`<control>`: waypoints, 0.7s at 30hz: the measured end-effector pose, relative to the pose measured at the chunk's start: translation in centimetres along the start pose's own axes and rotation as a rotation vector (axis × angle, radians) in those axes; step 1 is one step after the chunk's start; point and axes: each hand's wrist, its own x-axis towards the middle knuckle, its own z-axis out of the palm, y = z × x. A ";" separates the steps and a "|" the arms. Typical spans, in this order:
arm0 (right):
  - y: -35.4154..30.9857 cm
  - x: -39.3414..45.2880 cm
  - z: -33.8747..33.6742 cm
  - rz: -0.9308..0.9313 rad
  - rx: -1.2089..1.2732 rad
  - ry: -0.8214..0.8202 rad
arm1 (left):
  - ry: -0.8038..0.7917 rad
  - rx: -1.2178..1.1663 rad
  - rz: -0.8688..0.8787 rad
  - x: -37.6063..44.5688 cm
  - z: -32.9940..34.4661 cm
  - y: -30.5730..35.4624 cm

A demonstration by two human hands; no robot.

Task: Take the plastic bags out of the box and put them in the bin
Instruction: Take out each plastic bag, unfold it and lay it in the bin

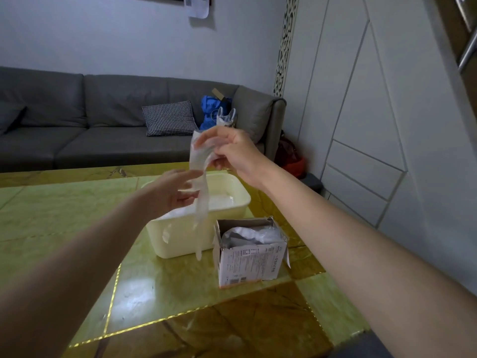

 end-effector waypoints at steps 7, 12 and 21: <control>2.4 3.2 -1.0 0.094 -0.089 0.124 | 0.587 0.137 0.102 1.8 -4.4 -0.3; 7.9 3.6 -1.1 0.307 -0.268 0.093 | 0.608 0.859 0.410 3.2 -5.5 -0.6; 9.9 3.8 -1.6 0.323 -1.103 -0.168 | -0.064 1.554 -0.010 6.6 -2.0 -3.7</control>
